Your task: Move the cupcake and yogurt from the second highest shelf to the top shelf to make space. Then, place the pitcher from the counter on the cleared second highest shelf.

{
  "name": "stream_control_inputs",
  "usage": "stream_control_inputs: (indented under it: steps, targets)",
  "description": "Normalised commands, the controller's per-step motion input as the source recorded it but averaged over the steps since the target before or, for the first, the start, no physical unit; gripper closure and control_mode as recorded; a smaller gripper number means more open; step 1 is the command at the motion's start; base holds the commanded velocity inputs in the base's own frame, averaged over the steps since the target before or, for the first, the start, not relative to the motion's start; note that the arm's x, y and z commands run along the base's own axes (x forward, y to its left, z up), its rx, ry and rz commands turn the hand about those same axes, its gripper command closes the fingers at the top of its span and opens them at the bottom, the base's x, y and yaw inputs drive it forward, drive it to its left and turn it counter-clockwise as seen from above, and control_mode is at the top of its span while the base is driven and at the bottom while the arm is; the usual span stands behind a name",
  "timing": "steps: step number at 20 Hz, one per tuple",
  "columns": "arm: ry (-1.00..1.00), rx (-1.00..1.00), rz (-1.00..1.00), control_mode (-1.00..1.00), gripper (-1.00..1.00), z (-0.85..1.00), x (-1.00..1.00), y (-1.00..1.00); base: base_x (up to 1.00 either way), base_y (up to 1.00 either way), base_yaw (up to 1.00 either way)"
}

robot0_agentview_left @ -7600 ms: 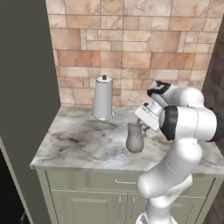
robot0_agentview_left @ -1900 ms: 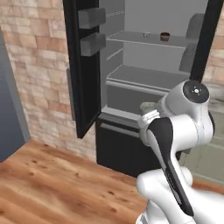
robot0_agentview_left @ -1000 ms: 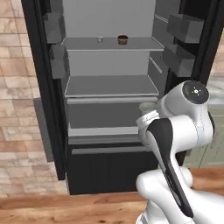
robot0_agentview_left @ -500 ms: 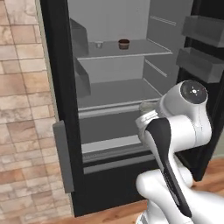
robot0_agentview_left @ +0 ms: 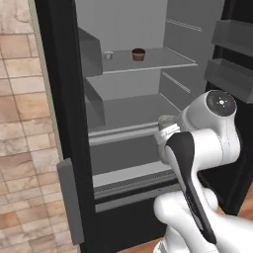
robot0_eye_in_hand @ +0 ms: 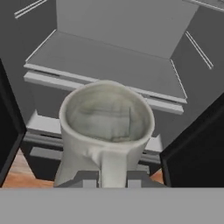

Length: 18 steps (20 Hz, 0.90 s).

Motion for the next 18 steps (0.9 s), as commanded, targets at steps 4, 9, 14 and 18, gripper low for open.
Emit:
stream_control_inputs:
  steps: [4,9,14,18]
  targets:
    - [0.00,0.00,0.00,1.00,1.00,0.00,0.00,0.00,0.62,0.10,0.00]
    - [0.00,0.00,0.00,1.00,1.00,0.00,0.00,0.00,0.63,0.09,0.00]
    - [0.00,0.00,0.00,1.00,1.00,0.00,0.00,0.00,0.33,0.05,0.00]
    - [-0.09,0.00,0.00,-1.00,1.00,-0.40,0.00,0.00,0.01,0.01,0.00]
